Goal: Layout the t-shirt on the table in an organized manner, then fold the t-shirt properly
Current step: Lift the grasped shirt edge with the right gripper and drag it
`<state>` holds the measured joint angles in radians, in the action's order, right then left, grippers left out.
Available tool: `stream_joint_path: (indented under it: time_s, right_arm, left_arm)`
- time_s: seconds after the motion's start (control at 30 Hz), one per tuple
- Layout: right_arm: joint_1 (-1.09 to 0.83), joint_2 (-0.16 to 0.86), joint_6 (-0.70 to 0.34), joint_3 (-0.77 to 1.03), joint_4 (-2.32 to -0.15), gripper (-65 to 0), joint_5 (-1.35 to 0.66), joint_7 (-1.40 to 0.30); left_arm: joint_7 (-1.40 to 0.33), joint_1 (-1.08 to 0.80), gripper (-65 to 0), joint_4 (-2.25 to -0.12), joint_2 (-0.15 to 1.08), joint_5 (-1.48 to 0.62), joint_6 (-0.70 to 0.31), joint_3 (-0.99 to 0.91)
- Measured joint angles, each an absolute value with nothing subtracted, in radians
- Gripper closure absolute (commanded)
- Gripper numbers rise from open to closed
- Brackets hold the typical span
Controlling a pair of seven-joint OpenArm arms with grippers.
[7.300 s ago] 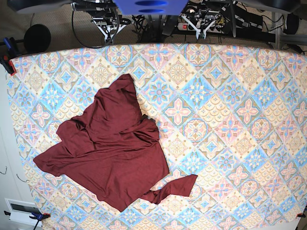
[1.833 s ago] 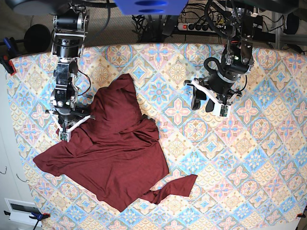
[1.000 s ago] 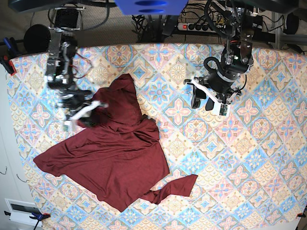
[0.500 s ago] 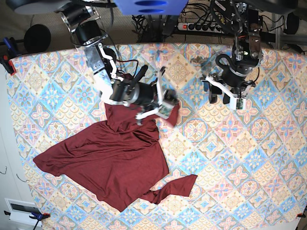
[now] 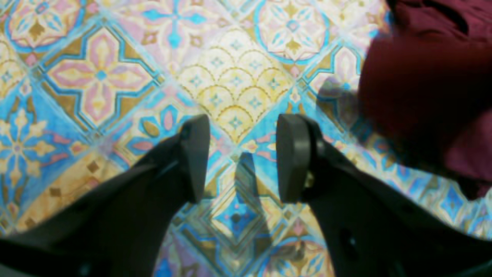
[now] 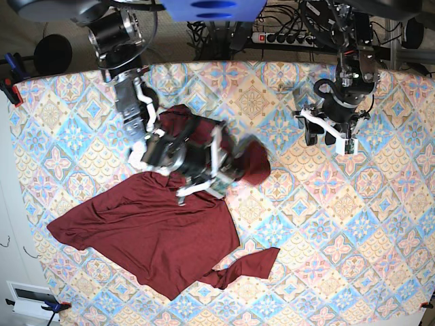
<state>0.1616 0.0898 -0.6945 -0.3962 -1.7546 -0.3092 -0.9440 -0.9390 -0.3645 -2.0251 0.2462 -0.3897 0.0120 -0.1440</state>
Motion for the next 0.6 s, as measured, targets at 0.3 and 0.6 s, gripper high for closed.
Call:
stream_joint_path:
  time_s: [0.3,0.6]
  right_arm:
    - [0.124,0.162,-0.675,-0.345,-1.787,-13.7,-0.313,-0.951]
    - [0.100,0.159,-0.624,-0.236,-1.789,-16.1,-0.287,-0.947]
  left_arm:
    - [-0.948,-0.312,-34.7,-2.025,0.238,-0.382,0.008,-0.075]
    - [-0.944,-0.210,-34.9,-1.938,0.239,-0.384,0.004,0.072]
